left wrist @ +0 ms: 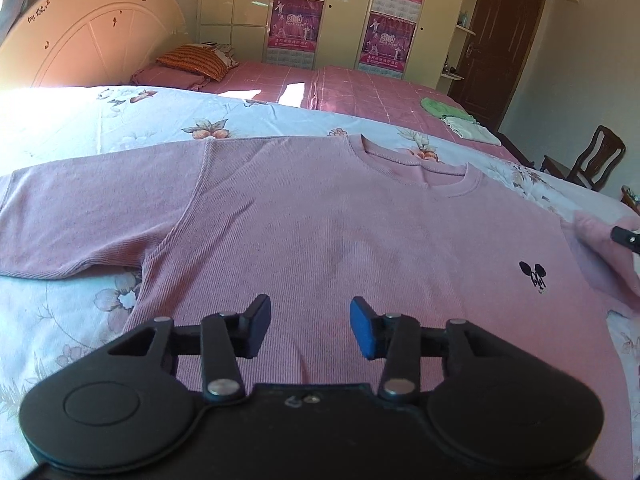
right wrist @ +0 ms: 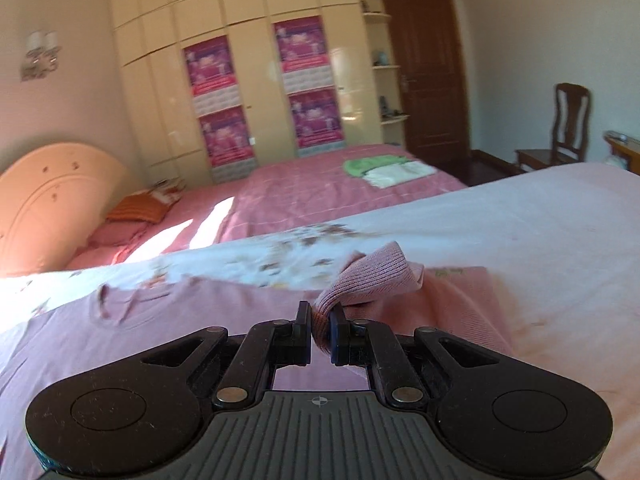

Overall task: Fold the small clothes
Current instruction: 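Fold the held sleeve across the shirt body and open the right tool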

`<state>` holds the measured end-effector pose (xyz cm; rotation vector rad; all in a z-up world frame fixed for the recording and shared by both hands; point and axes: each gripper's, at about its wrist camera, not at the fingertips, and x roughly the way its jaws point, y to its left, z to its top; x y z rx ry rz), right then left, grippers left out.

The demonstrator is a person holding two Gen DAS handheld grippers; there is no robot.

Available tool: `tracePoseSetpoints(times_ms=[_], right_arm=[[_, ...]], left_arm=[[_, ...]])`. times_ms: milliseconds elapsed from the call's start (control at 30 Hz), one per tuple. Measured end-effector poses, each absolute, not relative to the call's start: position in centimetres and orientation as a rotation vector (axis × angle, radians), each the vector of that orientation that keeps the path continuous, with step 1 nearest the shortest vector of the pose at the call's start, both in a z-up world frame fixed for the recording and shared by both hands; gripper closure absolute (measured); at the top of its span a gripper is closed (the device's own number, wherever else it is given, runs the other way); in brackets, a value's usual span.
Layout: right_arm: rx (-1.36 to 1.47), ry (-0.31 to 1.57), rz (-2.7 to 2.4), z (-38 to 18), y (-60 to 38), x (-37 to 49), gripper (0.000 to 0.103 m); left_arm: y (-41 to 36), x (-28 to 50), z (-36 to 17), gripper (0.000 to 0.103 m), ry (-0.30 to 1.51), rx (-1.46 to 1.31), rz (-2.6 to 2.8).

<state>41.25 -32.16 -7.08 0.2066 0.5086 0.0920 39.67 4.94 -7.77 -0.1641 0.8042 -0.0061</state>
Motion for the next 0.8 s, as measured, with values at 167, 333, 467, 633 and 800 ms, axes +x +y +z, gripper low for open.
tracePoseSetpoints(times_ms=[167,333,467,633,800], right_arm=[[0.121,0.564,0.291,-9.7,-20.8,43.1,0.095],[-0.010,0.663,0.334,-14.0,-15.5,43.7,0.089],[0.015,0.593,0.304,-13.7,-17.9,41.8,0.062],[0.133,0.593,0.186,-11.9,-24.0,40.6,0.062],[0.236,0.591,0.052,-9.2,-29.7,39.4,0.062]], left_arm=[[7.6,40.0,-8.2,0.061,0.811,-0.252,0.032],[7.8,40.9,-8.8,0.061,0.825,-0.278,0.000],[5.6,42.1,-9.1,0.034,0.808,-0.282,-0.107],[-0.2,45.9,-10.3,0.044,0.822,-0.247,-0.277],[-3.4,50.2,-12.9,0.056,0.897,-0.390,-0.377]])
